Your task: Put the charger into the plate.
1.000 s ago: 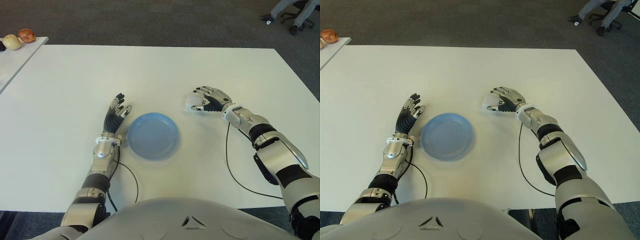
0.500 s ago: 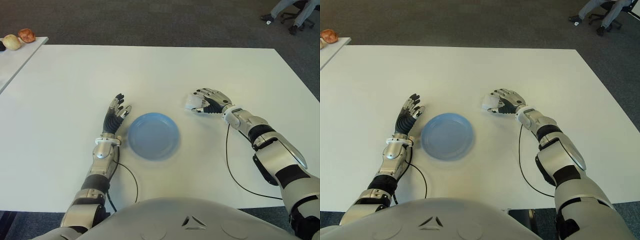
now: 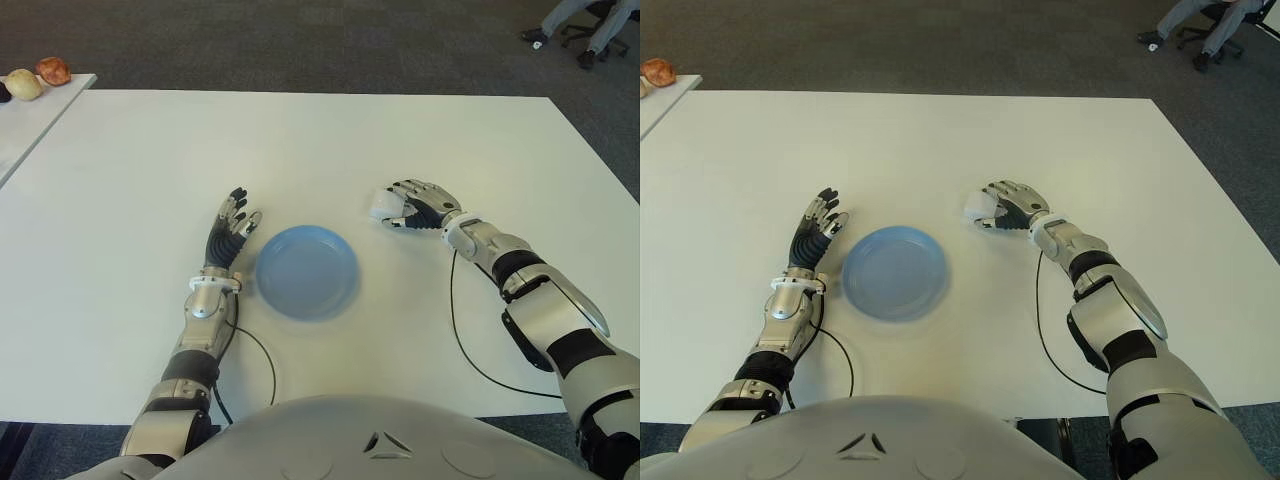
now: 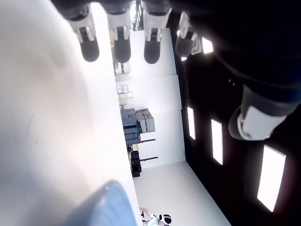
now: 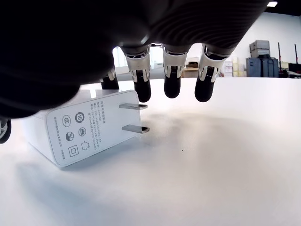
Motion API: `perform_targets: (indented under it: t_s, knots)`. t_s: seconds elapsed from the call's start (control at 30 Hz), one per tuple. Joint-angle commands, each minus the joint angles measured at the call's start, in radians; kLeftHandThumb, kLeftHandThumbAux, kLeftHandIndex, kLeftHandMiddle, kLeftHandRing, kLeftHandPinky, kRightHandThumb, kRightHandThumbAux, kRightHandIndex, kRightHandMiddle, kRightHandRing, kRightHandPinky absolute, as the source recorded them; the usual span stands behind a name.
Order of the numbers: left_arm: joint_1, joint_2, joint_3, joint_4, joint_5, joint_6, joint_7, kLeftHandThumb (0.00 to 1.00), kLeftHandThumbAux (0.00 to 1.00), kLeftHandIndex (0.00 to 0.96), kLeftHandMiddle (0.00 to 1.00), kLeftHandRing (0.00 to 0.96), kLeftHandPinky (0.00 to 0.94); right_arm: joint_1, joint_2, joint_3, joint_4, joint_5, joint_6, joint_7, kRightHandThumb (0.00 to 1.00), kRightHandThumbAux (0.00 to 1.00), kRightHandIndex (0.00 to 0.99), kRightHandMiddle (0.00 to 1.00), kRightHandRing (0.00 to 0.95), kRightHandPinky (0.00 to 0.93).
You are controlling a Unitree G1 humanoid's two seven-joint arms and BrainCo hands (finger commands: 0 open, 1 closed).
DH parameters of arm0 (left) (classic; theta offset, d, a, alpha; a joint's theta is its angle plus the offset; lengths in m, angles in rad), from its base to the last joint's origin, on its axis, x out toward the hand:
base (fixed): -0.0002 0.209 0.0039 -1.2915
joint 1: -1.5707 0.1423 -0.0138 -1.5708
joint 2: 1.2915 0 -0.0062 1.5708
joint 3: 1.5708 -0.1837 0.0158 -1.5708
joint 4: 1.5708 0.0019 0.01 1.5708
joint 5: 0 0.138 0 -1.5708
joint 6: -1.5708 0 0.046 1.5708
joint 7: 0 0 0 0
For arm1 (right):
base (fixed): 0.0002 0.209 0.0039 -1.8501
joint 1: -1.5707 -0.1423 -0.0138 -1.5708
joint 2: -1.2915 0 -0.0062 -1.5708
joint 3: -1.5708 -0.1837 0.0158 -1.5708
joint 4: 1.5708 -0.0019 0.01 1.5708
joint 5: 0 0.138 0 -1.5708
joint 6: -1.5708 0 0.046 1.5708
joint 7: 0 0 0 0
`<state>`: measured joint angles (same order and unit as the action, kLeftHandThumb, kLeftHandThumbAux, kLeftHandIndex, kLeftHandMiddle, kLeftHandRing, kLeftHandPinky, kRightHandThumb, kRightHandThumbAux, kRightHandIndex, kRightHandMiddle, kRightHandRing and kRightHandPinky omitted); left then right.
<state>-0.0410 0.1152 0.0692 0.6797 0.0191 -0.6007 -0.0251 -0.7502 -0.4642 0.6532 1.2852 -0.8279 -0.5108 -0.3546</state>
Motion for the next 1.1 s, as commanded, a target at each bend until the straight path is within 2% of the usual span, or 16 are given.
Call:
perform_targets:
  t_s: [0.03, 0.33, 1.1]
  knots:
    - [0.093, -0.009, -0.004, 0.04, 0.002, 0.075, -0.003, 0.0, 0.496, 0.04, 0.093, 0.092, 0.104, 0.011, 0.016, 0.01, 0.012, -0.008, 0.015, 0.007, 0.296, 0.203, 0.0, 0.0, 0.0, 0.0]
    - [0.106, -0.009, -0.006, 0.024, 0.0, 0.075, -0.008, 0.0, 0.502, 0.035, 0.078, 0.077, 0.088, 0.014, 0.029, 0.007, 0.022, -0.001, 0.028, 0.023, 0.299, 0.202, 0.0, 0.0, 0.0, 0.0]
    - [0.126, -0.01, -0.016, -0.016, 0.0, 0.077, -0.017, 0.0, 0.489, 0.07, 0.122, 0.118, 0.135, 0.026, 0.057, 0.008, 0.044, 0.003, 0.069, 0.058, 0.298, 0.224, 0.0, 0.0, 0.0, 0.0]
